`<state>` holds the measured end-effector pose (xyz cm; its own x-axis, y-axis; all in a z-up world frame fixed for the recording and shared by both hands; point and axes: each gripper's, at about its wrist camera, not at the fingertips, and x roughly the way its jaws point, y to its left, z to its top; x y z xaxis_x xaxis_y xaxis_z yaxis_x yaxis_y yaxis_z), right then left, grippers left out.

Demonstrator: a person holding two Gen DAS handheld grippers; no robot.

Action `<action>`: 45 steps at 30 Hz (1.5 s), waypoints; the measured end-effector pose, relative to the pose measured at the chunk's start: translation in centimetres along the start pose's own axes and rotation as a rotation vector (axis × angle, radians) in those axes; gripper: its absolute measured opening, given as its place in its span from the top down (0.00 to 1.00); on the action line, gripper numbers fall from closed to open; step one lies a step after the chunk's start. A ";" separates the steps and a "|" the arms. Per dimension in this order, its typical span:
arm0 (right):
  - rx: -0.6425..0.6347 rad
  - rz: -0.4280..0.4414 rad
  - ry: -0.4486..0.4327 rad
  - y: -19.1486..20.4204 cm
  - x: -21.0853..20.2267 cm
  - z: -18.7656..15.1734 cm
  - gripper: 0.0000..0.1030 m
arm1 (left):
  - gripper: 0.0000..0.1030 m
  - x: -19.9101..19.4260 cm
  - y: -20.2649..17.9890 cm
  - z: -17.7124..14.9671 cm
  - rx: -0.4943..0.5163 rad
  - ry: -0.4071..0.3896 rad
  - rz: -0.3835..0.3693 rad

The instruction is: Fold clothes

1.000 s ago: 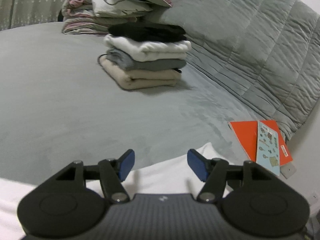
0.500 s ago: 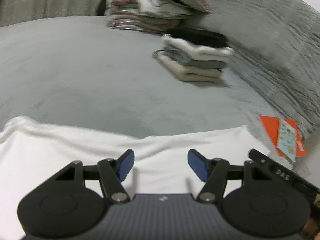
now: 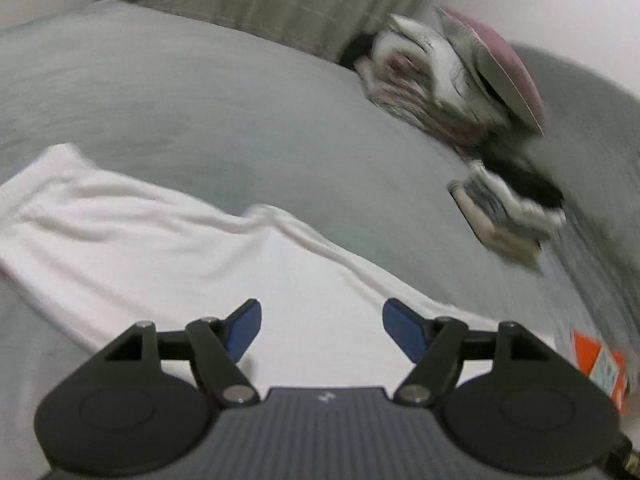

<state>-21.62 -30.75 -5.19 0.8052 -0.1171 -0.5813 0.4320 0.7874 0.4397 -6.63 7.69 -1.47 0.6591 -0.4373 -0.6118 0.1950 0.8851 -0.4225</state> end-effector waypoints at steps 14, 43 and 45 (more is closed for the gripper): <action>0.223 0.175 0.113 -0.4 1.3 -1.7 0.68 | 0.39 -3.5 13.9 -0.2 -0.356 -0.117 0.100; 0.101 0.145 -0.051 -0.2 2.2 -4.0 0.98 | 0.95 -2.1 18.4 -3.3 -0.445 -0.305 0.233; -0.001 0.120 -0.072 0.5 1.8 -4.4 0.98 | 0.95 -2.0 17.6 -3.1 -0.377 -0.296 0.266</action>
